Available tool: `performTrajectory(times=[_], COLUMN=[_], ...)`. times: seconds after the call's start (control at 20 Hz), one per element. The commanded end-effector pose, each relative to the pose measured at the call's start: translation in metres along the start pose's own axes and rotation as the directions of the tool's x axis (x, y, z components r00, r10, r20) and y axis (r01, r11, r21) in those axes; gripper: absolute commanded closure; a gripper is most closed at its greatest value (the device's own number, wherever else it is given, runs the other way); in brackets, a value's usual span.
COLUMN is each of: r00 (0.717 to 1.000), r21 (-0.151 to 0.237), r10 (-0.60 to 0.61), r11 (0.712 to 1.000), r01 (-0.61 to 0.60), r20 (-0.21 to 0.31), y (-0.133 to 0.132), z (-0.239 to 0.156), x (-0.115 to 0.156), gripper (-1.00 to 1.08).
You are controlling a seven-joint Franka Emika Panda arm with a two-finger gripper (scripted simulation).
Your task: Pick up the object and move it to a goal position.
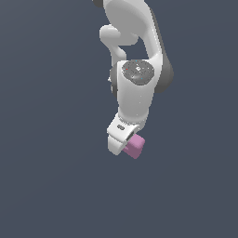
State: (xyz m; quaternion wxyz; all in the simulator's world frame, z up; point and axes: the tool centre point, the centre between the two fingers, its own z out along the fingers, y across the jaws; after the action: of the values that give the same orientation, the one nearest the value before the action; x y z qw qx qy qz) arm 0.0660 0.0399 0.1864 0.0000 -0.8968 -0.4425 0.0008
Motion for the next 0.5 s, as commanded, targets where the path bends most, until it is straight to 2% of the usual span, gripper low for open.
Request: performTrajectory(times=[0.0, 0.45], r00=[1.000, 1.000], r21=[-0.001, -0.001], r10=[0.000, 0.000], r11=[1.000, 1.000], r01=[0.000, 0.000], r20=[0.000, -0.001], y=[-0.013, -0.052], z=[-0.025, -0.106], x=[0.014, 0.062], gripper=[1.08, 1.08])
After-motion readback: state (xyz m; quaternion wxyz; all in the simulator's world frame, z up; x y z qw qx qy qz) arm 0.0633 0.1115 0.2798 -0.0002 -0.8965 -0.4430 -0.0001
